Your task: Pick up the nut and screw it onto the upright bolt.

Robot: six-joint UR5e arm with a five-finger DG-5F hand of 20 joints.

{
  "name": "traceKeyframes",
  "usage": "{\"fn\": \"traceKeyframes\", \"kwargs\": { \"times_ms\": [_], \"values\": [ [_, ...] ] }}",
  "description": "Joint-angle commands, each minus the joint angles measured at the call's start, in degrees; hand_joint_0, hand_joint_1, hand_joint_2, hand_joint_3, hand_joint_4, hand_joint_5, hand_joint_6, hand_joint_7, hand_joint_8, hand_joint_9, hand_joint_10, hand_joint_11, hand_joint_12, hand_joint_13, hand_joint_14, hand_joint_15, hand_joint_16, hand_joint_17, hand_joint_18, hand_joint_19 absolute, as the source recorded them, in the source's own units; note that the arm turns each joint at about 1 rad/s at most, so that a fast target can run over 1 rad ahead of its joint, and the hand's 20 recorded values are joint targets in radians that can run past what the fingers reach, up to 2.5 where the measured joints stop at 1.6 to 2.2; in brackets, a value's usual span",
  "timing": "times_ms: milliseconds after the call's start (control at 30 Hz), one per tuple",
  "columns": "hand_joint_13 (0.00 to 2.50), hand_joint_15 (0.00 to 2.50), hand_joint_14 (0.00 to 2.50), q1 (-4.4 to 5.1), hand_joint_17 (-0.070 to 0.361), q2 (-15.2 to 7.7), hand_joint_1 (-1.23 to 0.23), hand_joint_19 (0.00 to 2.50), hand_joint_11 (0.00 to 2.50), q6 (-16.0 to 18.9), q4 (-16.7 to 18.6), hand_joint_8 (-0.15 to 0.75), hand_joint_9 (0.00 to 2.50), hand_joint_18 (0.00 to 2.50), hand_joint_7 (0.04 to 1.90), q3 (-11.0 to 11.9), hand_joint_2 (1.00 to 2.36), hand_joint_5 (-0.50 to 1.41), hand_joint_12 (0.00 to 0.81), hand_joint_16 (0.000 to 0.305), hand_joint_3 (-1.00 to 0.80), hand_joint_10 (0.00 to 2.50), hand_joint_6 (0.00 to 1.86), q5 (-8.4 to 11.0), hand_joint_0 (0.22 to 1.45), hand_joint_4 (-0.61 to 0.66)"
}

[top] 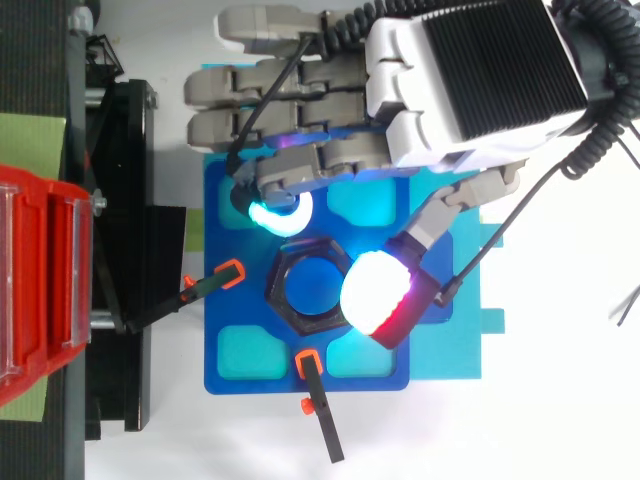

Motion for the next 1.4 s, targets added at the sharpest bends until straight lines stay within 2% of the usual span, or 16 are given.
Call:
{"fn": "traceKeyframes", "kwargs": {
  "times_ms": [0,100,133,233,367,567,767,967,1033,1100,1200,1367],
  "values": [
    [0.23,0.0,0.0,-1.08,0.083,0.0,-0.23,0.0,0.0,-1.6,0.1,0.252,0.43,0.0,1.3,0.3,1.0,-0.1,0.305,0.037,-0.5,0.0,0.6,-1.44,0.49,0.21],
    [0.25,0.0,0.0,-1.52,0.081,0.0,-0.23,0.0,0.0,-2.2,0.2,0.255,0.44,0.0,1.31,0.7,1.0,-0.1,0.302,0.036,-0.5,0.0,0.59,-1.96,0.49,0.21],
    [0.25,0.0,0.0,-1.61,0.081,0.0,-0.23,0.0,0.0,-2.3,0.2,0.255,0.44,0.0,1.41,0.8,1.0,-0.09,0.302,0.036,-0.5,0.0,0.51,-2.05,0.49,0.2],
    [0.22,0.0,0.0,-2.05,0.083,0.0,-0.23,0.0,0.0,-2.3,-0.2,0.234,0.39,0.0,1.11,1.7,1.0,-0.13,0.306,0.037,-0.5,0.0,0.5,-2.58,0.49,0.23],
    [0.16,0.0,0.0,-2.14,0.091,0.0,-0.22,0.0,0.0,-2.3,-1.0,0.212,0.32,0.0,0.85,2.8,1.0,-0.16,0.306,0.04,-0.5,0.0,0.5,-3.28,0.48,0.21],
    [0.1,0.0,0.0,-1.35,0.096,-0.1,-0.21,0.0,0.0,-1.9,-1.3,0.204,0.26,0.0,0.74,3.2,1.0,-0.18,0.312,0.042,-0.5,0.0,0.5,-3.37,0.47,0.19],
    [0.08,0.0,0.0,0.41,0.097,-1.1,-0.13,0.0,0.0,2.4,-2.0,0.2,0.23,0.0,0.71,3.1,1.0,-0.19,0.315,0.043,-0.5,0.0,0.5,-3.2,0.47,0.17],
    [0.05,0.0,0.0,1.11,0.097,-1.1,-0.06,0.0,0.0,2.6,-3.1,0.194,0.18,0.0,0.67,3.1,1.0,-0.24,0.315,0.043,-0.5,0.0,0.5,-3.28,0.48,0.12],
    [0.07,0.0,0.0,1.38,0.097,-1.1,-0.07,0.0,0.0,3.0,-3.1,0.198,0.2,0.0,0.67,3.1,1.0,-0.24,0.317,0.043,-0.5,0.0,0.5,-3.28,0.48,0.12],
    [0.05,0.0,0.0,1.73,0.097,-1.1,-0.06,0.0,0.0,4.7,-2.7,0.197,0.18,0.0,0.7,3.1,1.0,-0.24,0.315,0.043,-0.5,0.0,0.5,-3.37,0.48,0.13],
    [0.09,0.0,0.0,1.73,0.097,-1.1,-0.09,0.0,0.0,5.7,-2.6,0.213,0.21,0.0,0.75,3.1,1.0,-0.24,0.317,0.043,-0.5,0.0,0.5,-3.37,0.48,0.15],
    [0.14,0.0,0.0,1.73,0.094,-1.1,-0.12,0.0,0.0,5.9,-2.5,0.231,0.29,0.0,1.0,3.1,1.0,-0.2,0.316,0.042,-0.5,0.0,0.5,-3.37,0.49,0.22]
  ]
}}
